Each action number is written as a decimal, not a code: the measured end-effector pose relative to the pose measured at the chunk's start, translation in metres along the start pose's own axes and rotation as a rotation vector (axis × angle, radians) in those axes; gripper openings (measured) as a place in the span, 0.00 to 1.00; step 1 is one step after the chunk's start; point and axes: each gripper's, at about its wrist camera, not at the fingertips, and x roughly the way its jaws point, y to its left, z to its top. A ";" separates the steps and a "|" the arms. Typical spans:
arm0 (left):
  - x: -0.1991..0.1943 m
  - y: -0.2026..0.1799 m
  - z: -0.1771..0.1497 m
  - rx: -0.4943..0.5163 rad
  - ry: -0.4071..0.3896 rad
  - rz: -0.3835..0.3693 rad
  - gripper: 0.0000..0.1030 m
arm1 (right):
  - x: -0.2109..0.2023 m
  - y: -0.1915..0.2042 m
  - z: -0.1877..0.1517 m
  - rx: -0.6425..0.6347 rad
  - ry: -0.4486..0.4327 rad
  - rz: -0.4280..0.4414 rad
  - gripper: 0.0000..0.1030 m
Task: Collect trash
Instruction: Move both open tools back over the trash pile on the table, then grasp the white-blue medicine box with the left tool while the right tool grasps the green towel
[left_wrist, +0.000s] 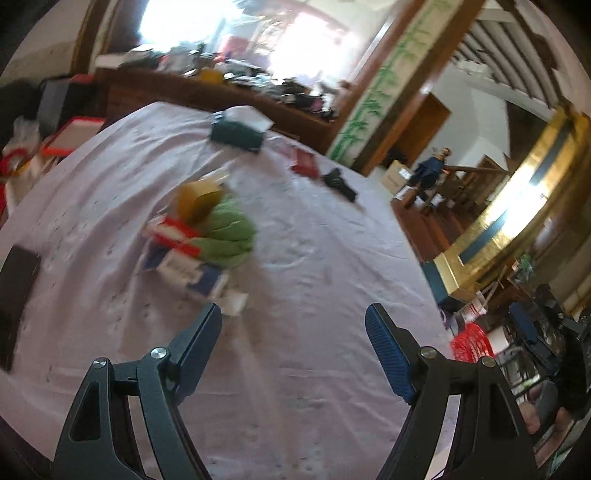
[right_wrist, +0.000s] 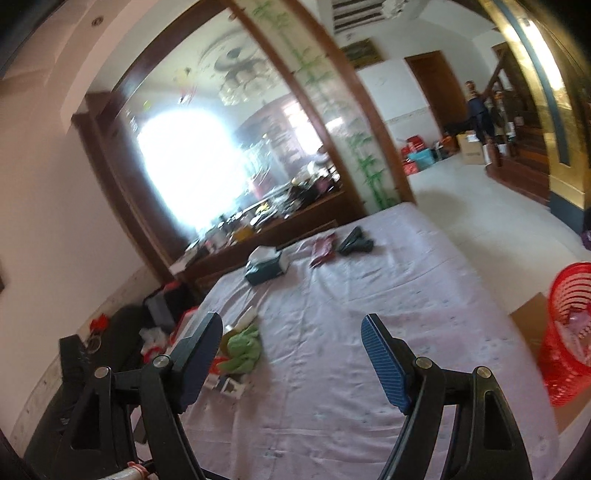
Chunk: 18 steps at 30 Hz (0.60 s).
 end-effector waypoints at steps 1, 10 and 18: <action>0.001 0.007 0.000 -0.012 0.000 0.010 0.76 | 0.009 0.004 -0.002 -0.005 0.017 0.010 0.79; 0.033 0.051 0.005 -0.137 0.055 0.062 0.76 | 0.058 0.029 -0.013 -0.062 0.092 0.051 0.80; 0.091 0.075 0.010 -0.276 0.131 0.146 0.76 | 0.124 0.022 -0.023 -0.034 0.196 0.111 0.81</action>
